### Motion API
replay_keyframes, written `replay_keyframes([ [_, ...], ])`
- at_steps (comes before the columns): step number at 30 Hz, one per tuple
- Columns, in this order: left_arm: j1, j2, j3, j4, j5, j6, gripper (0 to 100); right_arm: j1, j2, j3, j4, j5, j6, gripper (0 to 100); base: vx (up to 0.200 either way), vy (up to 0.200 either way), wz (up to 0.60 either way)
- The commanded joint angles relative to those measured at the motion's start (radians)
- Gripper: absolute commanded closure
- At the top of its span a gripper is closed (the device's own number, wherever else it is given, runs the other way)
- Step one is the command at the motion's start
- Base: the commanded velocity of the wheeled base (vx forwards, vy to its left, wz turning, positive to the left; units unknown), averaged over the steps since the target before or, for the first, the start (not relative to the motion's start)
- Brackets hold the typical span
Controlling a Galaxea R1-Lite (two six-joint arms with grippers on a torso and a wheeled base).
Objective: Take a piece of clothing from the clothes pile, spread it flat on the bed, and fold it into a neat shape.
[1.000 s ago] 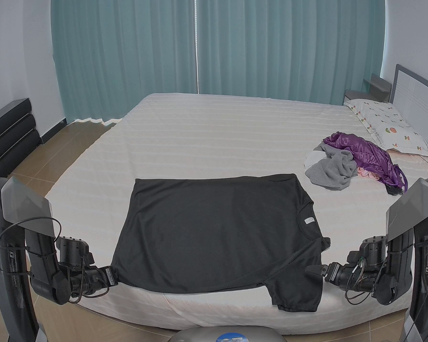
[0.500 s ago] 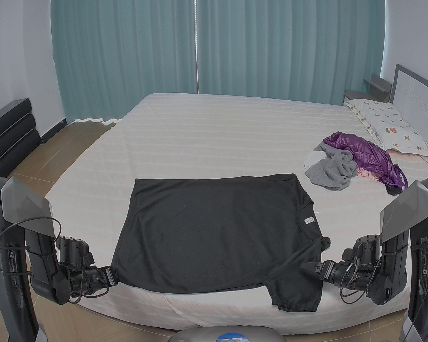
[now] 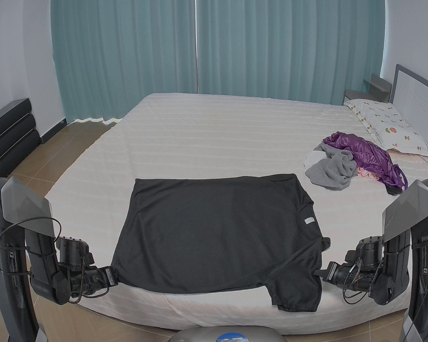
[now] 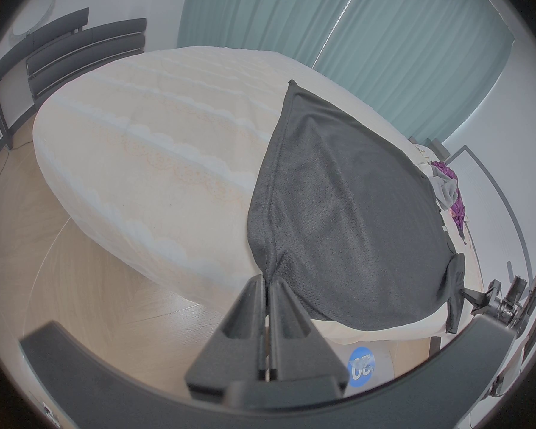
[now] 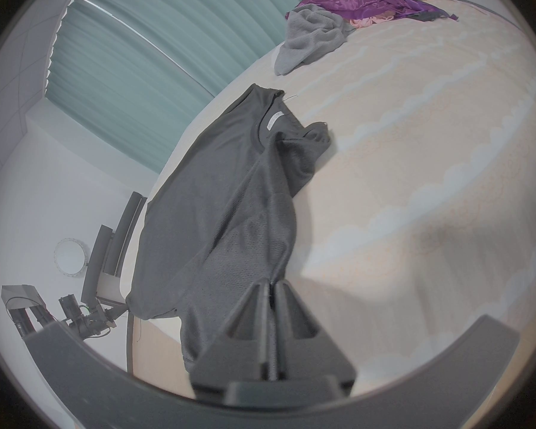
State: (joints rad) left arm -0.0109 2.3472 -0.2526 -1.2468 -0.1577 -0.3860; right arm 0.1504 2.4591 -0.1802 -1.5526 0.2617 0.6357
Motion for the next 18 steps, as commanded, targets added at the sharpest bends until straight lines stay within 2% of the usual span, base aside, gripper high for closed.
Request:
replay_keyframes([
  [1,0.0,0.0,-0.001,0.0,0.0,-0.001,100,-0.026,0.003,0.01,-0.017,0.001,-0.005,100,0.0,0.0,0.0],
  [13,0.008,-0.036,0.007,0.0,0.001,0.001,100,-0.078,-0.063,0.088,-0.017,0.024,-0.039,100,0.0,0.0,0.0],
  [17,0.011,-0.049,0.012,0.0,0.001,0.004,100,-0.095,-0.088,0.128,-0.017,0.067,-0.059,100,0.0,0.0,0.0],
  [18,0.015,-0.057,0.013,0.0,0.001,0.009,100,-0.109,-0.101,0.159,-0.017,0.105,-0.077,100,0.0,0.0,0.0],
])
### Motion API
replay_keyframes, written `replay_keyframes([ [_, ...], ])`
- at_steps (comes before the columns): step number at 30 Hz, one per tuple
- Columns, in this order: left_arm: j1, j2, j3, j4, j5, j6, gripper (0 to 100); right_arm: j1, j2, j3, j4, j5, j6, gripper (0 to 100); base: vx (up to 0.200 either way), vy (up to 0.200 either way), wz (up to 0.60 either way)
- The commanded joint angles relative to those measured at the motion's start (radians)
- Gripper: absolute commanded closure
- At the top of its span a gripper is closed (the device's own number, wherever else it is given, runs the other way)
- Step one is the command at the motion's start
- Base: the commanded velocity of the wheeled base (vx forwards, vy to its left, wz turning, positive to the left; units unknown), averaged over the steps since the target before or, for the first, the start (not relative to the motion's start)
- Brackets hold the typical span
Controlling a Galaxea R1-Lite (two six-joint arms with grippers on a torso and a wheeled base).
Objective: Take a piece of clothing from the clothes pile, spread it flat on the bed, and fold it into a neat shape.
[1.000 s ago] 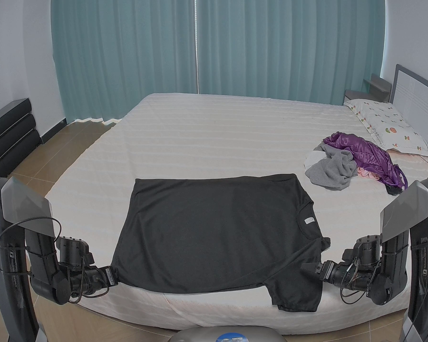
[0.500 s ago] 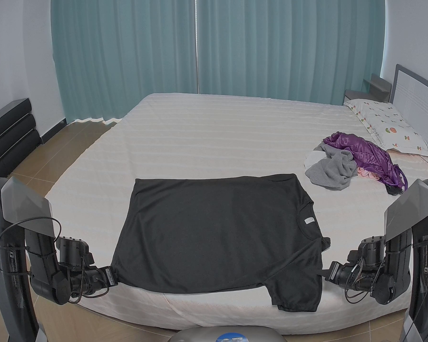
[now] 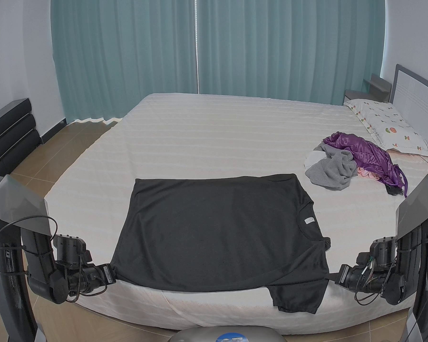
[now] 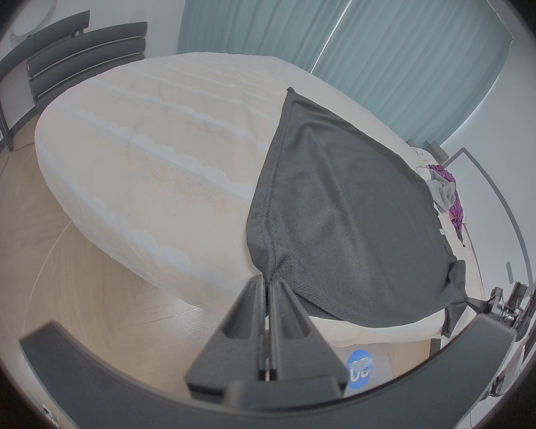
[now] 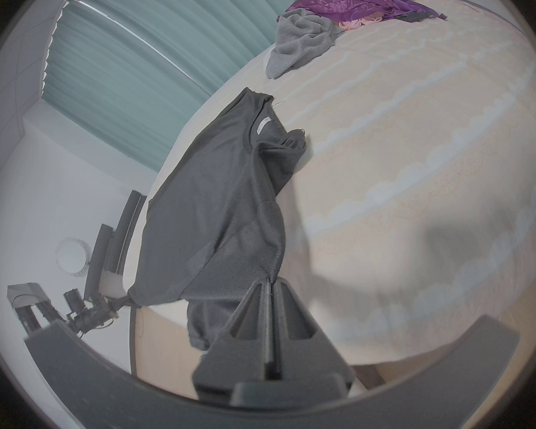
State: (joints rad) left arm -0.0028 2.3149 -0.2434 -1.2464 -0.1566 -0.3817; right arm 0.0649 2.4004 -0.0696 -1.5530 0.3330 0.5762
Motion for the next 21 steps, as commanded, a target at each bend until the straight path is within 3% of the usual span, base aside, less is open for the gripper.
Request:
replay_keyframes([
  [1,0.012,-0.029,0.006,-0.001,0.002,0.006,100,-0.03,-0.046,0.057,-0.016,0.049,-0.029,100,0.0,0.0,0.0],
  [7,0.038,-0.06,0.019,-0.001,0.002,0.046,100,-0.094,-0.049,0.07,-0.012,0.083,-0.062,100,0.0,0.0,0.0],
  [11,0.037,-0.061,0.026,-0.001,0.002,0.047,100,-0.088,-0.058,0.07,0.01,0.097,-0.064,100,0.0,0.0,0.0],
  [17,0.038,-0.065,0.026,-0.001,0.002,0.049,100,-0.086,-0.107,0.07,0.154,0.132,-0.139,100,0.0,0.0,0.0],
  [21,0.041,-0.065,0.042,-0.001,0.003,0.101,100,-0.102,-0.181,0.07,0.26,0.159,-0.16,100,0.0,0.0,0.0],
])
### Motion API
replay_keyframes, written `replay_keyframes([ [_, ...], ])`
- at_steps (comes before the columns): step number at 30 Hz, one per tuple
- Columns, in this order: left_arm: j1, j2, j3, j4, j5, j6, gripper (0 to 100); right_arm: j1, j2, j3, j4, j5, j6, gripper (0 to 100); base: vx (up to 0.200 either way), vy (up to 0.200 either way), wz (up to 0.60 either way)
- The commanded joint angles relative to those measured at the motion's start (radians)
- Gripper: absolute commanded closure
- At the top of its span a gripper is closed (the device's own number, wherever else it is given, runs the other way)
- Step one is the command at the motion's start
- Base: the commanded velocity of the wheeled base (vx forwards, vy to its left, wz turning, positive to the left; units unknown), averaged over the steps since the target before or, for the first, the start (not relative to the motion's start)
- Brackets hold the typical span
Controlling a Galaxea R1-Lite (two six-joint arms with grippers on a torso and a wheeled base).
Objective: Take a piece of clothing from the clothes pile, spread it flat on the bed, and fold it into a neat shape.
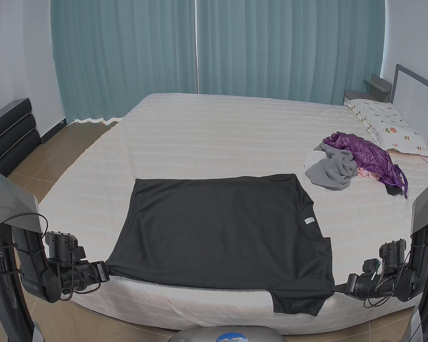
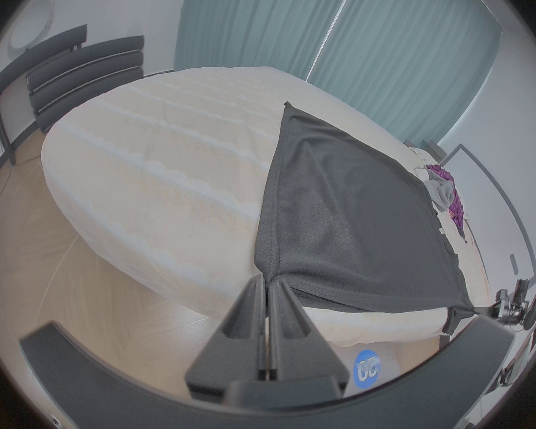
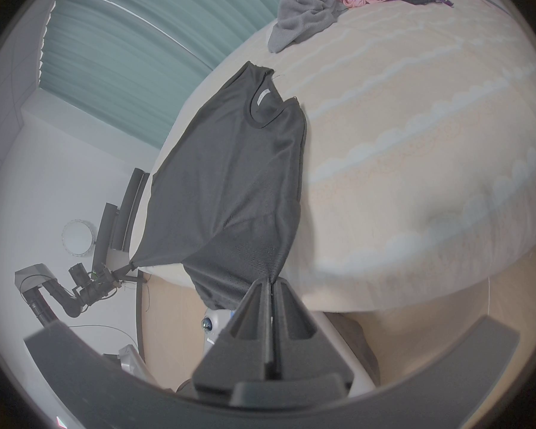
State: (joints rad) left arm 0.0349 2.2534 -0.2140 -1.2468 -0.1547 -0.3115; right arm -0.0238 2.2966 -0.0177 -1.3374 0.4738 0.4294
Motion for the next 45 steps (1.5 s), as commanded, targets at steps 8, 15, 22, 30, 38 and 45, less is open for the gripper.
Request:
replay_keyframes([
  [8,0.008,-0.021,0.042,0.0,0.004,0.071,100,-0.031,-0.2,0.018,0.259,0.032,-0.104,100,0.0,0.0,0.0],
  [15,0.01,-0.061,0.09,0.0,0.003,0.126,100,-0.048,-0.252,0.018,0.354,0.032,-0.138,100,0.0,0.0,0.0],
  [22,0.013,-0.077,0.12,0.0,0.003,0.183,100,-0.071,-0.292,0.018,0.429,0.031,-0.182,100,0.0,0.0,0.0],
  [30,0.016,-0.101,0.16,0.01,0.007,0.242,100,-0.087,-0.35,0.018,0.528,0.032,-0.241,100,0.0,0.0,0.0],
  [38,0.011,-0.123,0.2,0.012,0.018,0.282,100,-0.085,-0.424,0.018,0.609,0.032,-0.267,100,0.0,0.0,0.0],
  [45,0.013,-0.129,0.211,0.015,0.04,0.304,100,-0.105,-0.473,0.018,0.687,0.032,-0.347,100,0.0,0.0,0.0],
])
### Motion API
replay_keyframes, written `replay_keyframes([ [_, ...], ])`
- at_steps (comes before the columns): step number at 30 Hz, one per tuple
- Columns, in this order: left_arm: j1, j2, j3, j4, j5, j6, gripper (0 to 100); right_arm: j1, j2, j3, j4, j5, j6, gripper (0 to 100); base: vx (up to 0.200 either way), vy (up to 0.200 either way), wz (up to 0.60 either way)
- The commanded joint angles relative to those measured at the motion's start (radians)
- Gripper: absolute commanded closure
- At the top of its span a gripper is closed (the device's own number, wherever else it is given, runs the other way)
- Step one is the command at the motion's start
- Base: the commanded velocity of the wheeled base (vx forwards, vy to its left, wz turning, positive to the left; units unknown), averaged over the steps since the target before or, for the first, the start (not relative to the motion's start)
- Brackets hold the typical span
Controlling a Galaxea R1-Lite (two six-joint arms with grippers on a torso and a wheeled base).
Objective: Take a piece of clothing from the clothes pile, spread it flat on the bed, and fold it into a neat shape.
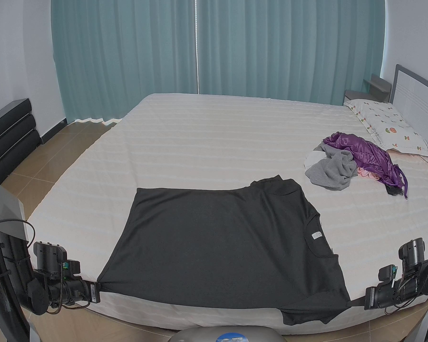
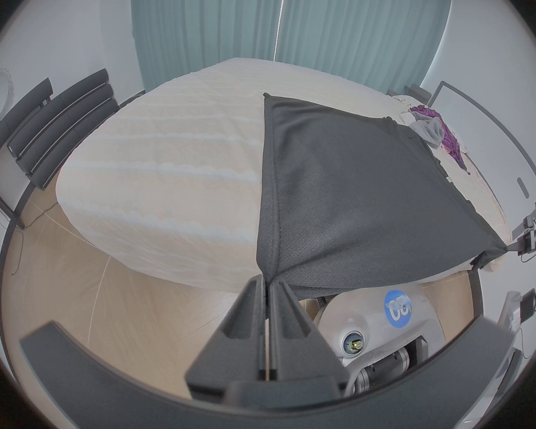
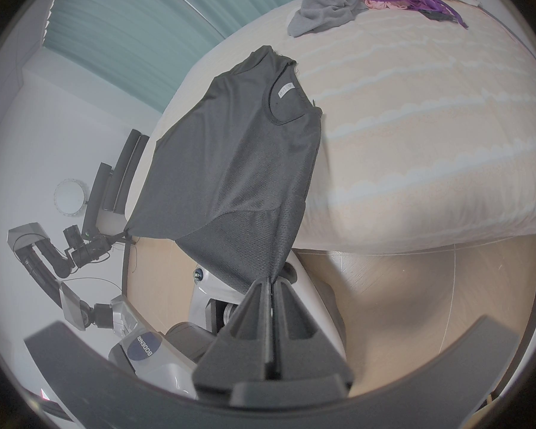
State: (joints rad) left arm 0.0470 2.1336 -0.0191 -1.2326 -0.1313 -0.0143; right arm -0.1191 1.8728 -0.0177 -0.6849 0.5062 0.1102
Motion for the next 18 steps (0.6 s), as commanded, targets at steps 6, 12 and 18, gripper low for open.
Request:
replay_keyframes([
  [6,-0.001,-0.04,0.016,0.042,0.021,0.008,100,-0.011,-0.08,0.018,0.074,-0.001,-0.055,100,0.0,0.0,0.0],
  [12,-0.001,-0.1,0.01,0.102,0.013,0.017,100,-0.022,-0.093,0.018,0.081,-0.001,-0.057,100,0.0,0.0,0.0],
  [18,-0.001,-0.107,0.01,0.107,0.009,0.017,100,-0.033,-0.146,0.018,0.123,-0.003,-0.063,100,0.0,0.0,0.0],
])
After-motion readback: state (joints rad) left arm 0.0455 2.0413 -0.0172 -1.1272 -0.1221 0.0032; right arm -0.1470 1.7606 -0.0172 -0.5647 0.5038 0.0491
